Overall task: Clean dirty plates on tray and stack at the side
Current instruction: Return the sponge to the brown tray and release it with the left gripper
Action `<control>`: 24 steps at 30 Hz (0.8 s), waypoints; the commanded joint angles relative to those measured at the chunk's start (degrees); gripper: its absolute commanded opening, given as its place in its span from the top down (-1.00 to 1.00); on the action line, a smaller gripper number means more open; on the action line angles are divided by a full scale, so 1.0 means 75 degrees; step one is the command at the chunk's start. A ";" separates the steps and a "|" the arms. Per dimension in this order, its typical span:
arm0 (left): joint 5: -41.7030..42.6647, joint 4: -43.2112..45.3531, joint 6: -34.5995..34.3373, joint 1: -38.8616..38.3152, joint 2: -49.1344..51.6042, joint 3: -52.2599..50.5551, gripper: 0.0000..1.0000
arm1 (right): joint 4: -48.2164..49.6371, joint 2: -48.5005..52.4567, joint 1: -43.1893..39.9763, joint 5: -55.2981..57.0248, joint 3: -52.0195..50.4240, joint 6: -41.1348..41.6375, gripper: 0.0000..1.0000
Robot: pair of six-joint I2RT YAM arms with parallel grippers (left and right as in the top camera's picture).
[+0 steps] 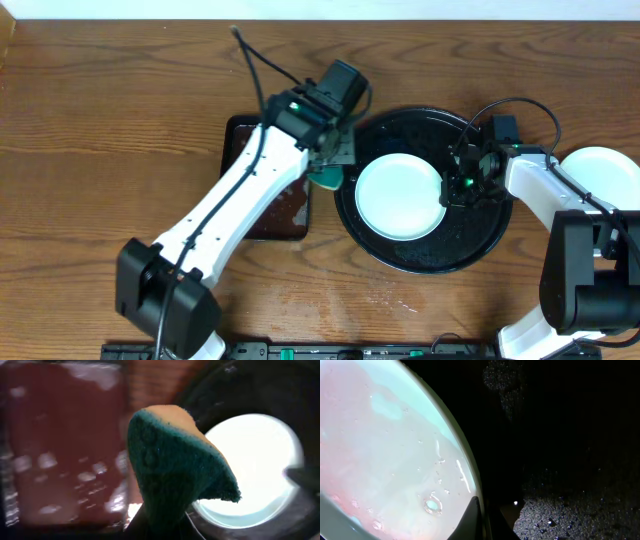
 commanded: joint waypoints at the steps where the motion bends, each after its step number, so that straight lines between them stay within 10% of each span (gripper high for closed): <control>1: -0.0933 -0.0589 0.0396 0.0586 0.0076 -0.0192 0.85 | 0.0050 0.0050 -0.0012 0.0245 -0.0073 -0.0152 0.97; 13: 0.0446 0.1239 0.0370 0.1938 0.0085 -0.2576 0.57 | 0.0478 -0.0178 -0.0009 -0.0242 -0.0070 -0.0131 0.97; 24: 0.0726 0.1049 0.0452 0.2043 -0.1478 -0.2503 -0.11 | -0.0204 -0.3305 0.1349 0.3675 -0.0070 0.0600 0.97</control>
